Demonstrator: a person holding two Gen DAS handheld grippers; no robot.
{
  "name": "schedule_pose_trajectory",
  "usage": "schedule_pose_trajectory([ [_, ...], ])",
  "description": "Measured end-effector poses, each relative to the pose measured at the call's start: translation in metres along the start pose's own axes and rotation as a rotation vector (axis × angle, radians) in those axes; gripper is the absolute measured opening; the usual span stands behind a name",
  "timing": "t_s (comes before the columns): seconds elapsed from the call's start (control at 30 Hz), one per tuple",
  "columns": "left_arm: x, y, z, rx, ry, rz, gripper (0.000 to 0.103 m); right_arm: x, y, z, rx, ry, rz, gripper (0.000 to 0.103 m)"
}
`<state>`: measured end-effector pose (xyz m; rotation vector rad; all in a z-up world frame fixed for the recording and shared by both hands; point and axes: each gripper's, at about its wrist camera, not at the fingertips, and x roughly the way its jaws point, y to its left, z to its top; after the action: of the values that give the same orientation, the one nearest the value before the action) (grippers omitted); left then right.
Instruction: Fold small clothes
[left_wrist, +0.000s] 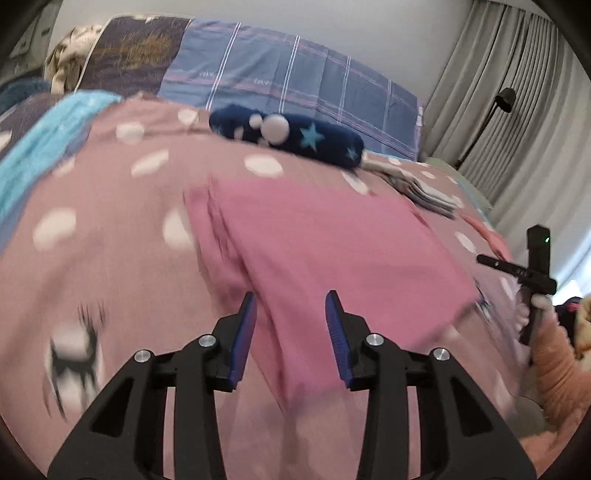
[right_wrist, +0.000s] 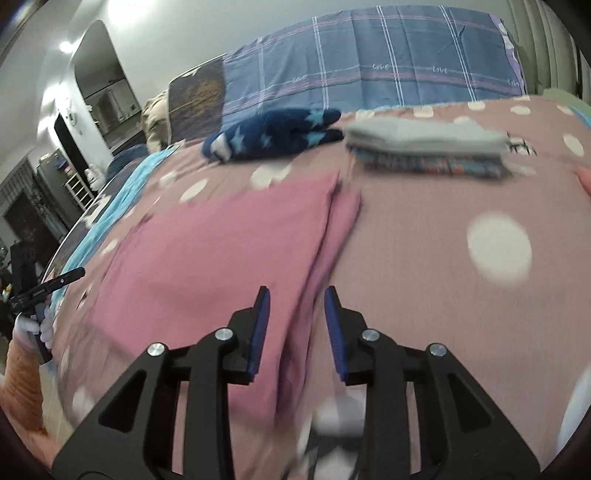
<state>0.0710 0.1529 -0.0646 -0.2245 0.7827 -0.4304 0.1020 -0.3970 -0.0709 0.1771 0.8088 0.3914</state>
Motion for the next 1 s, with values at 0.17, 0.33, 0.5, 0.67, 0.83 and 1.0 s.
schedule_pose_trajectory([
  [0.17, 0.001, -0.004, -0.041, -0.034, 0.069, -0.008, 0.039, -0.02, 0.009, -0.054, -0.037, 0.049, -0.023, 0.032],
  [0.33, 0.027, -0.004, -0.046, -0.049, 0.113, 0.005, 0.034, -0.018, 0.021, -0.065, -0.09, 0.051, -0.035, 0.035],
  [0.5, 0.024, -0.011, -0.038, -0.051, 0.091, 0.059, 0.008, 0.003, 0.036, -0.061, -0.167, 0.055, -0.051, 0.039],
  [0.67, 0.006, -0.019, -0.032, 0.028, 0.074, 0.104, 0.007, -0.015, 0.037, -0.051, -0.189, -0.007, 0.001, 0.005],
  [0.83, 0.023, -0.008, -0.05, 0.007, 0.135, 0.126, 0.007, 0.001, 0.014, -0.072, -0.17, 0.115, -0.035, 0.001],
  [1.0, 0.002, -0.019, -0.045, 0.011, 0.1, 0.155, 0.007, -0.022, -0.002, -0.076, -0.058, 0.075, -0.006, 0.007],
])
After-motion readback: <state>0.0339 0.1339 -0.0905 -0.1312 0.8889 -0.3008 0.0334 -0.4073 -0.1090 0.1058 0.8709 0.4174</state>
